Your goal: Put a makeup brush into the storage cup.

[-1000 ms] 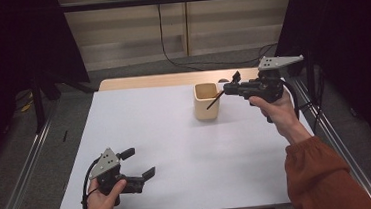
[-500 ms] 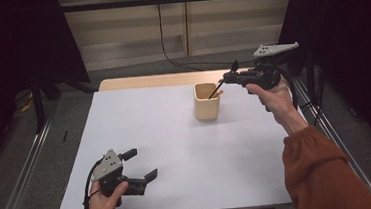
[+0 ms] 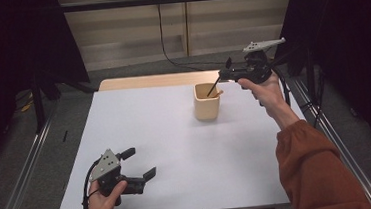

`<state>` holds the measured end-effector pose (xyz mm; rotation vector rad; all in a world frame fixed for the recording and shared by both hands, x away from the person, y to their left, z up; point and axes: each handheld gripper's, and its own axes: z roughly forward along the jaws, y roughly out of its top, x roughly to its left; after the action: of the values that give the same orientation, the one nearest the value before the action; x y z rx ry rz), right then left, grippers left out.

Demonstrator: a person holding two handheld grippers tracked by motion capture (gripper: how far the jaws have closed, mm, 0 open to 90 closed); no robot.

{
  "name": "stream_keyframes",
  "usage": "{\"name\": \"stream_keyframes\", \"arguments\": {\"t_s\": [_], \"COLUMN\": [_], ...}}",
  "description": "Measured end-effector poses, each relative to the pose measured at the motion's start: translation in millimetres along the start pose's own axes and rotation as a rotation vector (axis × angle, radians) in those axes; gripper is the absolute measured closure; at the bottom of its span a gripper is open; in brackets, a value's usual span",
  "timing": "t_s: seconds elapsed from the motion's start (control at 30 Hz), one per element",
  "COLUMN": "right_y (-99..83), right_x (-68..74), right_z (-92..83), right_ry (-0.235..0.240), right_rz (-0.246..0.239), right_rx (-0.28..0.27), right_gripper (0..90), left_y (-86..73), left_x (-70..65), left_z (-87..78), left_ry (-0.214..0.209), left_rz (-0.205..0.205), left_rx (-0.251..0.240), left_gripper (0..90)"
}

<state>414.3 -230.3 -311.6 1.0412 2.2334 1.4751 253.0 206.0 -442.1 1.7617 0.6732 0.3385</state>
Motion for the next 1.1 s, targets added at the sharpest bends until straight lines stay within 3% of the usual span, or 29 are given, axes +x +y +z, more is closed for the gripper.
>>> {"name": "stream_keyframes", "arguments": {"t_s": [0.6,1.1], "right_y": [-7.8,-15.6], "right_x": [-11.9,-12.5], "right_z": [24.0,33.2], "right_ry": [-0.045,-0.041], "right_rz": [0.02,0.024], "right_rx": [0.058,0.086], "right_gripper": [85.4,85.3], "left_y": [-0.3,-0.8], "left_x": [2.2,2.4], "left_z": [-0.2,0.0], "left_ry": [-0.004,-0.001], "left_rz": [0.007,0.008], "left_rx": [0.005,0.004], "left_gripper": [2.2,2.2]}}
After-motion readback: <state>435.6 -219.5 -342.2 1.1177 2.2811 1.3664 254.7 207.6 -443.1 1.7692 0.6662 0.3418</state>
